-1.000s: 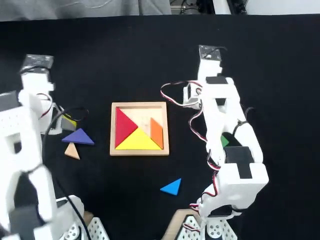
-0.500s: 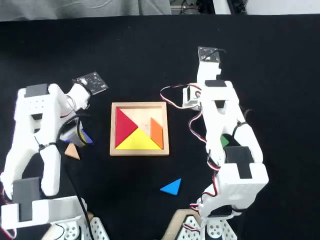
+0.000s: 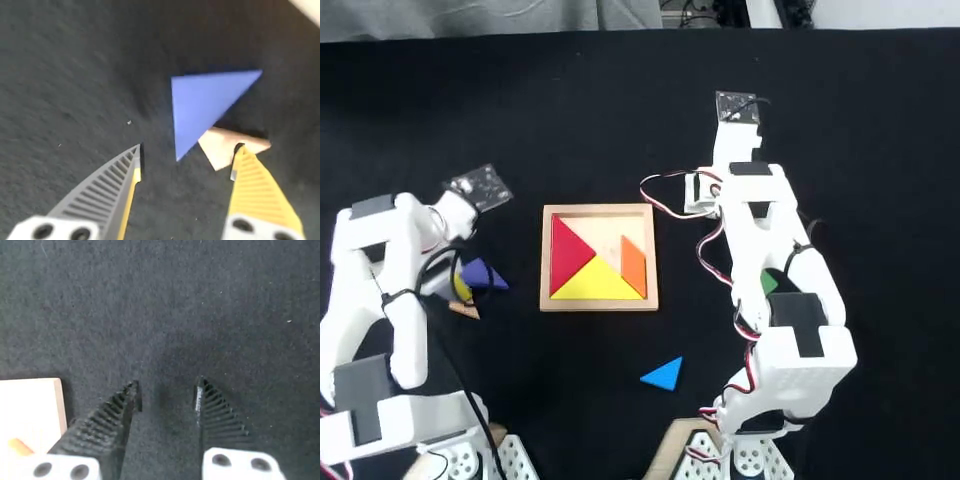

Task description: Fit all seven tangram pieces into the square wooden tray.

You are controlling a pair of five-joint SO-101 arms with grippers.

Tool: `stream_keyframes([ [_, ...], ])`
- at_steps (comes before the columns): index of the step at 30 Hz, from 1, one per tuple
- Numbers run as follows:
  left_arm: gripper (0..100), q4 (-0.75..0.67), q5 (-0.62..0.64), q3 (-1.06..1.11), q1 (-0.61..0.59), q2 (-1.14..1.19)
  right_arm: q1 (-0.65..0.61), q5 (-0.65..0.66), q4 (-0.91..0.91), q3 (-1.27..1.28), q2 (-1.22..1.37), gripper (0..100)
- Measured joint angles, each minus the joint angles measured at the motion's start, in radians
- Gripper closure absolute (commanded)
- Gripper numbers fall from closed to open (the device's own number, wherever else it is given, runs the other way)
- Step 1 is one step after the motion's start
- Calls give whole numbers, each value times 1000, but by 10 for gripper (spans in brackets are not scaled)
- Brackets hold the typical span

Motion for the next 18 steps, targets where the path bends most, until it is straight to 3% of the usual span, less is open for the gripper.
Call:
stream_keyframes([
  [5, 711, -80, -12, 49, 49, 25, 0, 0, 0, 0, 0, 819],
  [13, 710, -462, 265, 37, 37, 173, 0, 23, 0, 0, 0, 819],
  [16, 710, -410, 338, -51, -21, 203, 0, 25, 0, 0, 0, 819],
  [18, 710, -282, 354, -135, -77, 203, 0, 25, 0, 0, 0, 819],
])
